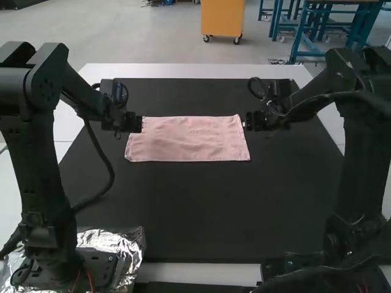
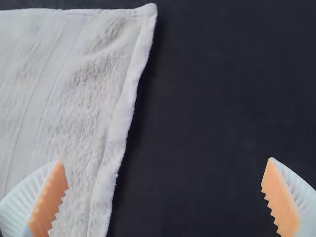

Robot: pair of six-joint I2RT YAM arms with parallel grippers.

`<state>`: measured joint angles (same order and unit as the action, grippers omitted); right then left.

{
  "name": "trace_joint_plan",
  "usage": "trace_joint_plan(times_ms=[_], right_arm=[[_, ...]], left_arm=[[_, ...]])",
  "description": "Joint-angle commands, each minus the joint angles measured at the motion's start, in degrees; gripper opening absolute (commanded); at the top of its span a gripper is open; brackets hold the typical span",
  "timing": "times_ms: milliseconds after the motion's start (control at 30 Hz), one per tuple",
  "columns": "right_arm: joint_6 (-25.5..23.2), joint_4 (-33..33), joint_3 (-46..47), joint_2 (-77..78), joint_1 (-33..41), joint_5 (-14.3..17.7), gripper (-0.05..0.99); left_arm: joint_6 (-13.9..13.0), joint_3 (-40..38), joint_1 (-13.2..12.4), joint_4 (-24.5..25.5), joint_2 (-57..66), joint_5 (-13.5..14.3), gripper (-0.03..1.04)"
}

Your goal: Fold the towel.

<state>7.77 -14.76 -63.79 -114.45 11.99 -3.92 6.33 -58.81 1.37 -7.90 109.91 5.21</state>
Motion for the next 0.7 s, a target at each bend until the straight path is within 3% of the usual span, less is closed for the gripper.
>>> trace_joint_plan(times_ms=[0, 667], right_arm=[[0.6, -0.4, -3.8, -2.2, 0.8, -1.1, 0.9], [0.9, 0.9, -16.0, -12.6, 2.3, -1.2, 0.9]], left_arm=[[0.3, -3.0, 0.0, -1.1, 0.8, 0.9, 0.96], [0.4, -10.6, 0.0, 0.3, 8.1, 0.9, 0.96]])
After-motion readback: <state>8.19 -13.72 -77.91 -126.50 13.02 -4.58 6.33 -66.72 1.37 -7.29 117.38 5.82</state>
